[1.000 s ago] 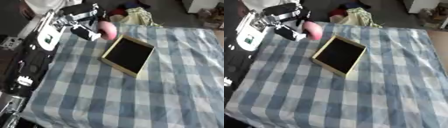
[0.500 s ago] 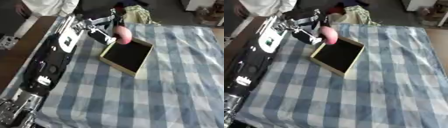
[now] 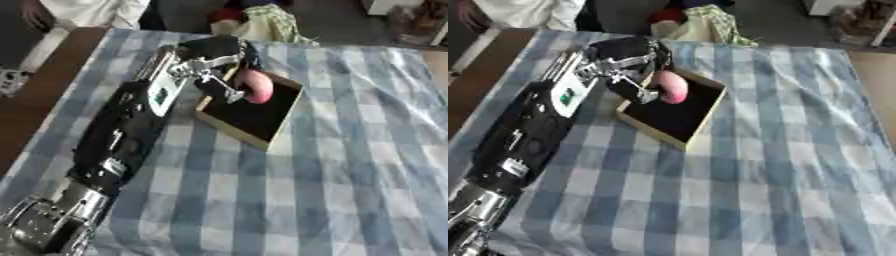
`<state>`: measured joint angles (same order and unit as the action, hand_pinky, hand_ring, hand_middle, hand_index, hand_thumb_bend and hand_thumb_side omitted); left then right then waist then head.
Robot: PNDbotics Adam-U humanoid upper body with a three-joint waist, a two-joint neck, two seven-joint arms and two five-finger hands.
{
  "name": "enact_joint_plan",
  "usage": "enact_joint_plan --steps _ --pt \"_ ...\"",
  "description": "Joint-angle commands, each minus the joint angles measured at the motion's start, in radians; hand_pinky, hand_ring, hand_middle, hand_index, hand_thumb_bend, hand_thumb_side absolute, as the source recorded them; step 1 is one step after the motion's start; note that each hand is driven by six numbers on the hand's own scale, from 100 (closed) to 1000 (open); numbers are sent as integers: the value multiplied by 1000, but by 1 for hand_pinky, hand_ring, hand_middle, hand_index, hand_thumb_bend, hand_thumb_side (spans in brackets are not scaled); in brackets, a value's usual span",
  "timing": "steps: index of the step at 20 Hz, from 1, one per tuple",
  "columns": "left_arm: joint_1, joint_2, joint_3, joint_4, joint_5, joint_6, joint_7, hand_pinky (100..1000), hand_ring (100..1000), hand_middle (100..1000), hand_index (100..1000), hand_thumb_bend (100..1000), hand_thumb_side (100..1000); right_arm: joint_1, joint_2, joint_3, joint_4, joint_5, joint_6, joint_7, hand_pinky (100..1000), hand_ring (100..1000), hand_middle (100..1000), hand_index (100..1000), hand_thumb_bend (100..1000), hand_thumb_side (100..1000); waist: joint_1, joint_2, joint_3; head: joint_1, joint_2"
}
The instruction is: Pick up objects on the table and place them in the box.
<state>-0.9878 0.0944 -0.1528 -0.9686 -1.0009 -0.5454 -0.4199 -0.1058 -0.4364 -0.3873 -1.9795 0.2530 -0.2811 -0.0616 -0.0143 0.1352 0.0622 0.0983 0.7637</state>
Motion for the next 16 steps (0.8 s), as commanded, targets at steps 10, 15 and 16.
enact_joint_plan --steps 10,15,16 --pt "-13 -22 20 51 -121 21 130 471 636 627 748 100 175 -10 -10 -7 -20 -13 2 7 780 587 670 730 100 908 -5 -6 -5 0 6" --pt "-9 -21 12 51 -164 -13 120 702 794 764 871 236 284 -9 -8 -8 -20 -15 2 9 780 587 670 730 100 909 -5 -5 -4 -2 6" --pt "-8 -20 13 52 -176 -20 115 724 819 790 885 288 335 -9 -8 -8 -20 -15 2 10 780 587 669 729 100 909 -5 -5 -4 -3 6"
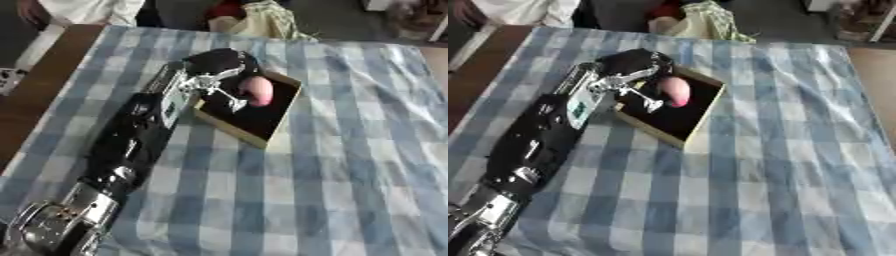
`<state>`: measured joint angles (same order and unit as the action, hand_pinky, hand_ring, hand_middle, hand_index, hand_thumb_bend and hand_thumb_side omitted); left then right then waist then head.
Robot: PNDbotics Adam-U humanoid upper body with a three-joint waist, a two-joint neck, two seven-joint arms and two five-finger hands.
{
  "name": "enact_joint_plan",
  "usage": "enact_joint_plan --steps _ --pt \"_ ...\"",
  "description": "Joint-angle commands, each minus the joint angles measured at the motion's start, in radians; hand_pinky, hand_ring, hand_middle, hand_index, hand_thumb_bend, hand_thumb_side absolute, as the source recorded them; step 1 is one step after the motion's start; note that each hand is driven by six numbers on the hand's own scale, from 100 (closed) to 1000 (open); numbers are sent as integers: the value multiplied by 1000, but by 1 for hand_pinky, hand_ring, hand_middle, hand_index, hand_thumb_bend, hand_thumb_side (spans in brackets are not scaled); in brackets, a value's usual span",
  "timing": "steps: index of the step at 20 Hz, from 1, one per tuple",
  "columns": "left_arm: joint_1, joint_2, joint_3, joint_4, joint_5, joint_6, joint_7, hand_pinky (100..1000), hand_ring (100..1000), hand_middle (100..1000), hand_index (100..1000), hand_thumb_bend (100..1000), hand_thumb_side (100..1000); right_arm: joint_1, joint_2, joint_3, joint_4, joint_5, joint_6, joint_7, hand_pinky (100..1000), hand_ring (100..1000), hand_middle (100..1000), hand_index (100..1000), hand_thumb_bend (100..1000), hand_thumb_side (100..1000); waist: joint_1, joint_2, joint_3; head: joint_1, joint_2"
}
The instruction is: Pick up objects on the table and place them in the box.
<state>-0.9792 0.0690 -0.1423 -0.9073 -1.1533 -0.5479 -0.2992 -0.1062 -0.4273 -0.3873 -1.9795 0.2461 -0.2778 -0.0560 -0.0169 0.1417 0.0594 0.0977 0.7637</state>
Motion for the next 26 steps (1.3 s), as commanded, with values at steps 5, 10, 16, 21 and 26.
enact_joint_plan --steps 5,10,16,21,26 --pt "-11 2 13 -7 -66 -31 -2 740 847 822 904 330 357 -8 -14 -8 -20 -9 1 6 780 586 669 729 100 909 -3 -12 -1 -5 6" --pt "-11 1 18 -11 -72 -32 27 716 829 803 886 282 251 -6 -12 -9 -20 -9 3 7 779 586 668 729 100 910 -2 -13 -1 -9 6" --pt "-14 6 23 -61 -6 -25 43 680 796 778 868 160 190 -4 -14 -9 -20 -9 4 8 780 588 669 730 100 908 -3 -18 2 -14 6" --pt "-16 29 20 -171 113 3 26 663 780 767 854 123 170 -2 -18 -9 -20 -7 4 6 781 589 670 730 100 907 -3 -24 6 -17 6" --pt "-9 67 8 -314 262 42 -1 641 761 754 825 100 105 -1 -22 -9 -20 -3 4 4 783 590 671 731 100 905 -4 -29 11 -22 6"
